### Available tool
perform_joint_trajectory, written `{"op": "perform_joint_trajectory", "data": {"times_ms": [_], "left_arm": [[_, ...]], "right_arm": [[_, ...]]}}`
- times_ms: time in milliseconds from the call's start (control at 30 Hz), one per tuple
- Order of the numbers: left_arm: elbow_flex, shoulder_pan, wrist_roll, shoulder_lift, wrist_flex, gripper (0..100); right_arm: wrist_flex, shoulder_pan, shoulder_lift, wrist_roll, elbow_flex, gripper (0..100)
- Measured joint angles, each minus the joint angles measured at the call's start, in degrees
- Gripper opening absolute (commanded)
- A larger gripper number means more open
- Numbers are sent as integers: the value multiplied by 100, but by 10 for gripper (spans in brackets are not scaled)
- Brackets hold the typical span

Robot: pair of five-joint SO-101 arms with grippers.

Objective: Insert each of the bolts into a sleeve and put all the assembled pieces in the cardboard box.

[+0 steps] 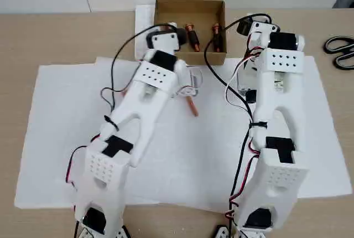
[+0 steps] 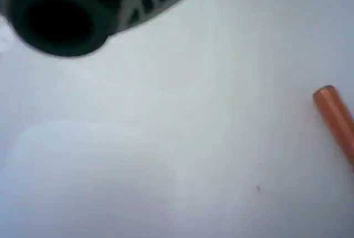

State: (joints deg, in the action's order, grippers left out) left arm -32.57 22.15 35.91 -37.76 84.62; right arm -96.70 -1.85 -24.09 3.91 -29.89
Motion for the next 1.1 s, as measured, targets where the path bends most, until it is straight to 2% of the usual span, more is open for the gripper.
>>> {"op": "perform_joint_trajectory", "data": {"times_ms": [200,333,467,633,1100], "left_arm": [[-563,35,633,-519,123,199],[-738,26,782,-756,123,199],[-888,0,818,-870,123,190],[-976,0,818,-1011,123,102],[-1055,9,826,-1240,114,74]], "right_arm": [[0,0,0,0,0,4],[0,0,0,0,0,4],[0,0,0,0,0,4],[0,0,0,0,0,4],[0,0,0,0,413,4]]}}
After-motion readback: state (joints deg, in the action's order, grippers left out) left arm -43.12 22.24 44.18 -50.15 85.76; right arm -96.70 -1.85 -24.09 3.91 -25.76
